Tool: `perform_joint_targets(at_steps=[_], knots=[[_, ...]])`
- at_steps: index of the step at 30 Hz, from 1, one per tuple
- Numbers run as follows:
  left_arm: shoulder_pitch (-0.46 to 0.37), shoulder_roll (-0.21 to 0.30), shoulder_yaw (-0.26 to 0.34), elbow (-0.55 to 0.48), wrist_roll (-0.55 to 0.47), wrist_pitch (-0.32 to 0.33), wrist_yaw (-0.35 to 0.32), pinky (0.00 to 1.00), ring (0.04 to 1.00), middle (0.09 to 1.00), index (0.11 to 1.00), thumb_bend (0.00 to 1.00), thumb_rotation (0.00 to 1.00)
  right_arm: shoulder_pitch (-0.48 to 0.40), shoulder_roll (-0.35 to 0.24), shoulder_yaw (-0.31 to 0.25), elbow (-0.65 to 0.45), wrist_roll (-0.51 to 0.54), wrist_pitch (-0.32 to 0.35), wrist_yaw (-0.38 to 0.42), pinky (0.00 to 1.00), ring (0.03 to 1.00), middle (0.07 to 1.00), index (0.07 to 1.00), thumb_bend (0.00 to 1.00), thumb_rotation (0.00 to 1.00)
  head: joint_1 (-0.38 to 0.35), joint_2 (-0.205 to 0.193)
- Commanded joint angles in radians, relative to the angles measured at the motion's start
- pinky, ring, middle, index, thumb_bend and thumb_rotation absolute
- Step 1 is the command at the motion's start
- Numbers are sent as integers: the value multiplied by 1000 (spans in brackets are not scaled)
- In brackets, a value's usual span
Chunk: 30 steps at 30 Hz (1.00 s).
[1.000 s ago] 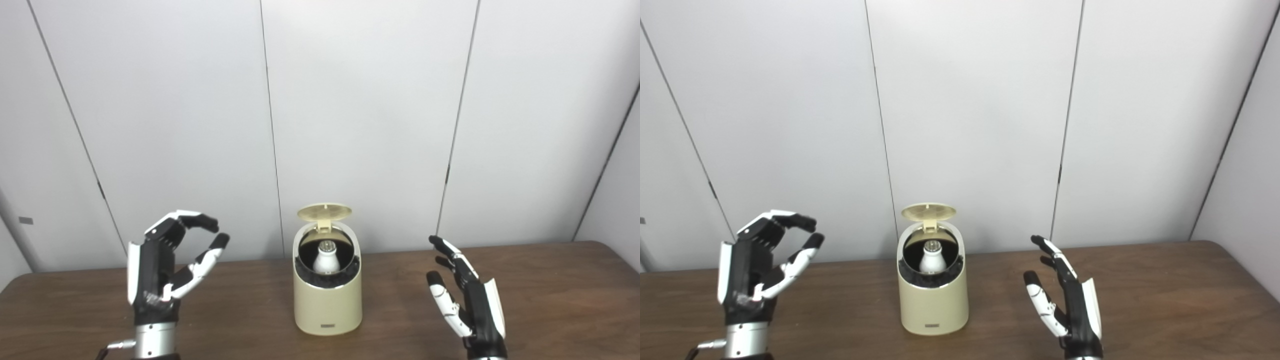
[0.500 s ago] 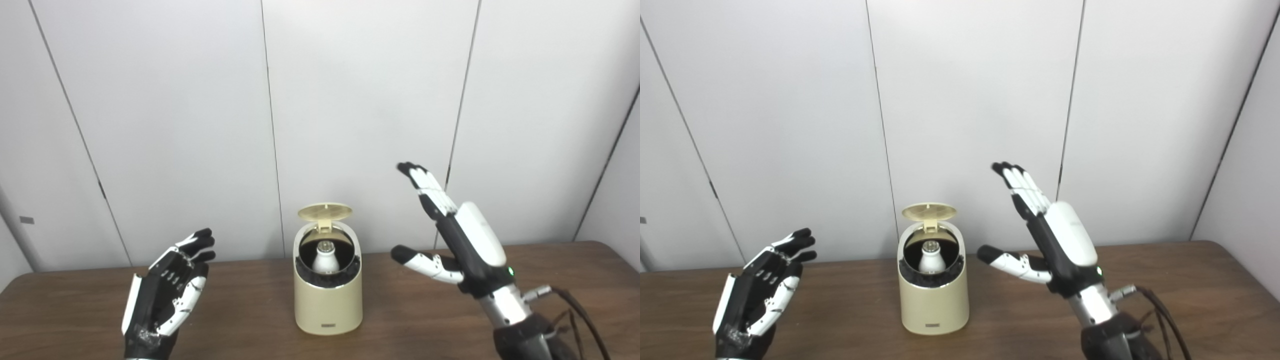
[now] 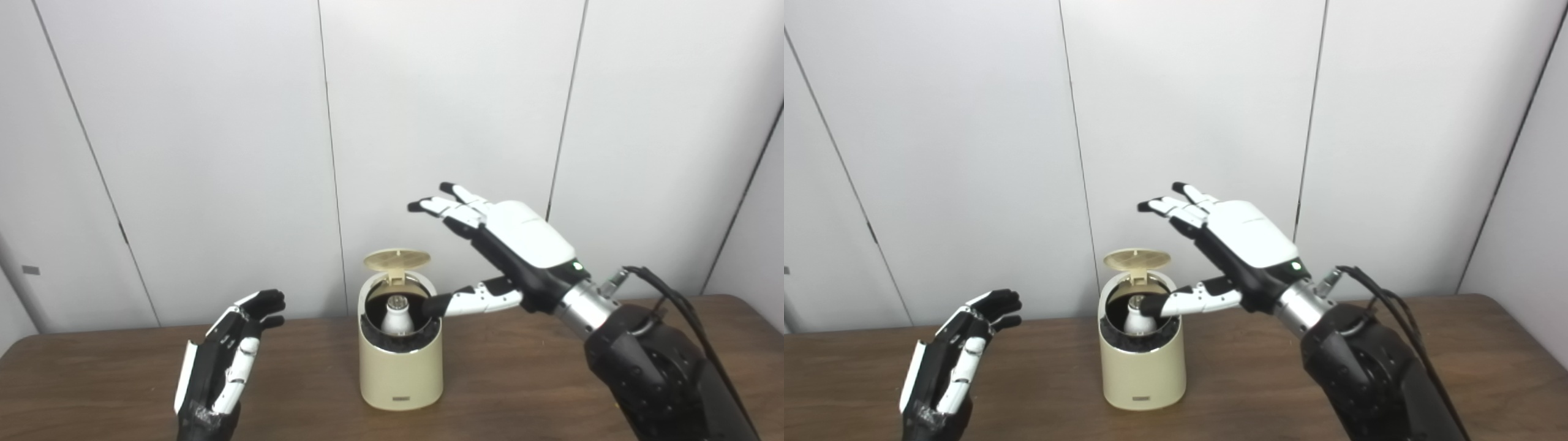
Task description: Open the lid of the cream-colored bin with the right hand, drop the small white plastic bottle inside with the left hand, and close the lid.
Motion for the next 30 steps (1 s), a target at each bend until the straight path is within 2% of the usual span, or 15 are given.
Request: perform_joint_targets(at_steps=[1, 6, 10, 18, 26, 30], knots=[[-21, -4, 11, -20, 10, -43, -2, 730, 778, 773, 748, 297, 636, -74, 0, 5, 17, -22, 10, 12, 984, 1000, 923, 896, 895, 1000, 2, -1], [-18, -16, 25, -26, 12, -36, -3, 736, 781, 778, 754, 255, 675, -93, 4, 22, 77, -27, -5, 16, 1000, 1000, 927, 899, 860, 977, 10, 1], [-14, -28, 35, -33, 15, -26, 2, 717, 778, 778, 751, 254, 645, -104, 10, 30, 107, -30, 7, 30, 1000, 1000, 939, 904, 845, 967, 12, 4], [-11, -36, 40, -53, 20, -18, -4, 711, 769, 771, 744, 256, 646, -112, 18, 36, 204, -1, -44, -3, 974, 997, 930, 894, 824, 956, 16, 8], [-11, -40, 45, -56, 26, -14, 1, 705, 760, 759, 738, 260, 662, -109, 20, 40, 234, -10, -52, -20, 998, 999, 909, 887, 838, 963, 13, 11], [-11, -47, 48, -60, 11, -14, -1, 701, 755, 751, 725, 271, 620, -100, 17, 41, 212, -18, -40, -8, 1000, 993, 904, 881, 826, 955, 15, 14]])
